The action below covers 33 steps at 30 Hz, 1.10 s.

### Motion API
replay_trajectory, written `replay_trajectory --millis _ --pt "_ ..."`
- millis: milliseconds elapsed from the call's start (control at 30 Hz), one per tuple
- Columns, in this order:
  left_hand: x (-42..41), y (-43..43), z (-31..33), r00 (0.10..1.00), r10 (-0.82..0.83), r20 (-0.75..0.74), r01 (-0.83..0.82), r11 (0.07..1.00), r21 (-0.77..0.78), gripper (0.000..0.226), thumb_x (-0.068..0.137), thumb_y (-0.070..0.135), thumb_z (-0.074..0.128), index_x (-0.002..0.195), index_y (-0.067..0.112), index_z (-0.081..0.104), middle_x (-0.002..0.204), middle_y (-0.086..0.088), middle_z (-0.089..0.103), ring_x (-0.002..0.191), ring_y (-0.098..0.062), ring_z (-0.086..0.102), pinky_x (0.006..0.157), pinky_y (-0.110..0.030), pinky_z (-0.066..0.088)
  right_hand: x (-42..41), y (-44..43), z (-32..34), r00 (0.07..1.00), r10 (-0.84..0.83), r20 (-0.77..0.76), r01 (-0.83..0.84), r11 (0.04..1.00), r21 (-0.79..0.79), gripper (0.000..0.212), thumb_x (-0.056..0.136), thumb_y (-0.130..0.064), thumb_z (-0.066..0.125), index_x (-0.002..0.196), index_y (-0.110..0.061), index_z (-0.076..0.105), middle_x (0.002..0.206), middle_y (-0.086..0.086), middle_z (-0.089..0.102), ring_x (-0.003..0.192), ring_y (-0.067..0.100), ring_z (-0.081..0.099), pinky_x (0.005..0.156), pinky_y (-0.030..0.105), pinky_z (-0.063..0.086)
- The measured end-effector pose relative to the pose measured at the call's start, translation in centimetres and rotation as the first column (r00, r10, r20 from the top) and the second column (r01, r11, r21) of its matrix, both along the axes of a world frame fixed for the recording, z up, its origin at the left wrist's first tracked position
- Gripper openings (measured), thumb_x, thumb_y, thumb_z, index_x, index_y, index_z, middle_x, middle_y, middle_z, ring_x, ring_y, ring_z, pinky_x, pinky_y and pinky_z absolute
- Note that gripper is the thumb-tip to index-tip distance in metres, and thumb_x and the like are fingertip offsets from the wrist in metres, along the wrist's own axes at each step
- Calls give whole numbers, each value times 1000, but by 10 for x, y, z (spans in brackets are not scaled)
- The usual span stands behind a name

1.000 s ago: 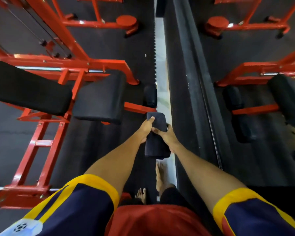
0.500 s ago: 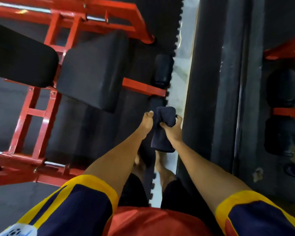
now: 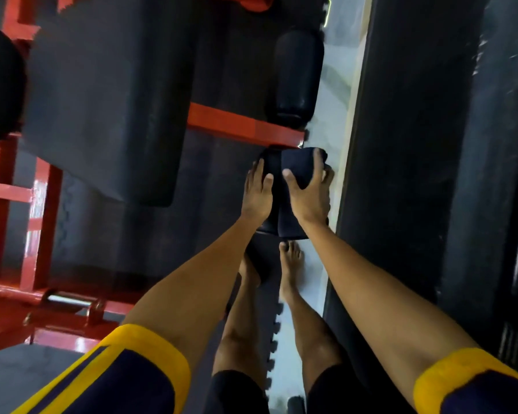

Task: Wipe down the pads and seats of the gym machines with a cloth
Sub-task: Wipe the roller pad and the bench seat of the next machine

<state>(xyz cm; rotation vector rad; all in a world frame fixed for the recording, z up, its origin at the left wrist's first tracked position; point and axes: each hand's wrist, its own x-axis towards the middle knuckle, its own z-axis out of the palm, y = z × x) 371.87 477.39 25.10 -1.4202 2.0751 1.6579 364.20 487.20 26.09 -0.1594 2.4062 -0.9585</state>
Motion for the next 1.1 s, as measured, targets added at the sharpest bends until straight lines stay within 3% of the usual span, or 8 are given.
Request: replay_trajectory --millis 300,567,633,700,767,833,933,1100 --pt "11 0 -47 987 -12 -157 16 1000 23 53 112 35 24 161 28 5 169 10 -2 154 -5 -4 128 -37 1 100 45 -48 985 59 -160 -58 998 11 67 99 -63 45 158 -53 14 165 2 22 144 30 36 98 57 53" --pt "8 0 -55 983 57 -174 -52 998 30 53 111 29 22 162 25 9 169 9 5 154 -4 4 128 -36 9 0 -36 -62 876 221 -430 -198 975 97 58 98 -57 49 153 -38 44 161 9 34 134 39 46 102 56 47" --pt "9 0 -55 984 80 -160 -76 997 32 51 112 28 23 161 28 13 168 14 9 152 2 7 126 -26 10 1 -33 -62 922 165 -351 -158 986 48 63 97 -62 48 155 -41 37 162 5 31 137 36 44 104 55 47" --pt "7 0 -55 983 132 -128 -129 991 30 49 112 32 24 161 33 17 164 19 16 144 10 15 120 -14 14 -1 -26 -66 994 -91 -61 89 996 -20 70 96 -69 44 157 -41 27 161 2 31 138 35 45 105 52 43" --pt "4 -1 -55 980 178 -92 -175 984 38 49 111 40 24 159 39 18 164 17 21 142 4 23 116 -20 20 -9 -25 -65 969 -209 135 212 977 -8 71 97 -71 39 158 -36 26 158 4 35 136 37 48 105 51 42" --pt "2 -3 -59 981 166 -96 -165 986 23 49 111 41 23 159 39 19 164 14 26 145 -4 28 116 -27 25 -5 -25 -54 998 27 -61 -26 999 23 68 97 -71 34 158 -44 22 163 5 26 139 38 43 106 54 43" --pt "0 -3 -64 990 130 -54 -129 992 13 49 111 40 25 159 37 20 160 12 34 141 -13 42 115 -39 37 10 -19 -60 853 359 -379 -343 933 110 59 100 -68 33 155 -48 32 167 8 19 145 42 32 112 57 38" --pt "0 7 -51 991 79 -107 -89 992 -91 52 111 37 26 161 29 15 168 9 15 152 -4 12 120 -23 9 -15 -16 -70 981 -111 162 133 982 -132 63 99 -67 43 156 -50 23 163 0 28 142 32 42 110 48 37"
